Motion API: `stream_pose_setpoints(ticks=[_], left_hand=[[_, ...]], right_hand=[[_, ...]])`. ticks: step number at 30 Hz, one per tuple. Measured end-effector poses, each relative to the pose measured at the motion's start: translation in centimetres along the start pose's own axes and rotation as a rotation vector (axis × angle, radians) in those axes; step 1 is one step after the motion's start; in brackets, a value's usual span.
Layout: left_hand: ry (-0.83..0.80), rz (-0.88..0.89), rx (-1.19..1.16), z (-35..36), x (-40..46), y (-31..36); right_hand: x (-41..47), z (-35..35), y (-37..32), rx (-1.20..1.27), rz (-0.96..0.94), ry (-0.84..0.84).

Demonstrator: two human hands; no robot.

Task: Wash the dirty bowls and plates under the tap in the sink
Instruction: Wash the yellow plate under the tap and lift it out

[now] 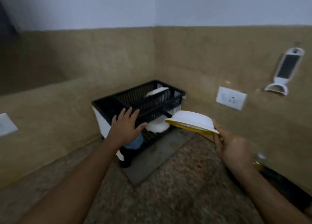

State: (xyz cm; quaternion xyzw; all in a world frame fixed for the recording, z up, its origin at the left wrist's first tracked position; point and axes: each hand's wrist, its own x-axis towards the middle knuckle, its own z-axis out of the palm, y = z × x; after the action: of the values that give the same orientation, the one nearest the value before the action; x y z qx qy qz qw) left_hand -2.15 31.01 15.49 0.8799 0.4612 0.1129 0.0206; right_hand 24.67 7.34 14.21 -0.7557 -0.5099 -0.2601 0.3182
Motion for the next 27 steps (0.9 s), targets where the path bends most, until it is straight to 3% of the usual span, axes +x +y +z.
stream_pose_setpoints(ticks=[6,11,15,21,27], left_hand=[[-0.167,-0.135,0.024,0.6,5.6,-6.5],[-0.305,-0.112,0.027,1.0,7.6,-7.8],[-0.301,-0.092,0.055,1.5,7.6,-8.1],[-0.299,-0.083,0.057,1.9,7.8,-8.3],[-0.275,-0.080,0.057,2.2,7.9,-8.3]], right_hand=[[8.3,9.3,-5.7,0.041,-0.127,0.042],[14.2,14.8,-10.3,0.016,-0.219,0.047],[18.3,19.1,-13.4,-0.040,-0.338,0.061],[21.5,25.1,-15.6,-0.181,-0.437,-0.229],[22.3,27.4,-16.8,-0.283,-0.477,-0.324]])
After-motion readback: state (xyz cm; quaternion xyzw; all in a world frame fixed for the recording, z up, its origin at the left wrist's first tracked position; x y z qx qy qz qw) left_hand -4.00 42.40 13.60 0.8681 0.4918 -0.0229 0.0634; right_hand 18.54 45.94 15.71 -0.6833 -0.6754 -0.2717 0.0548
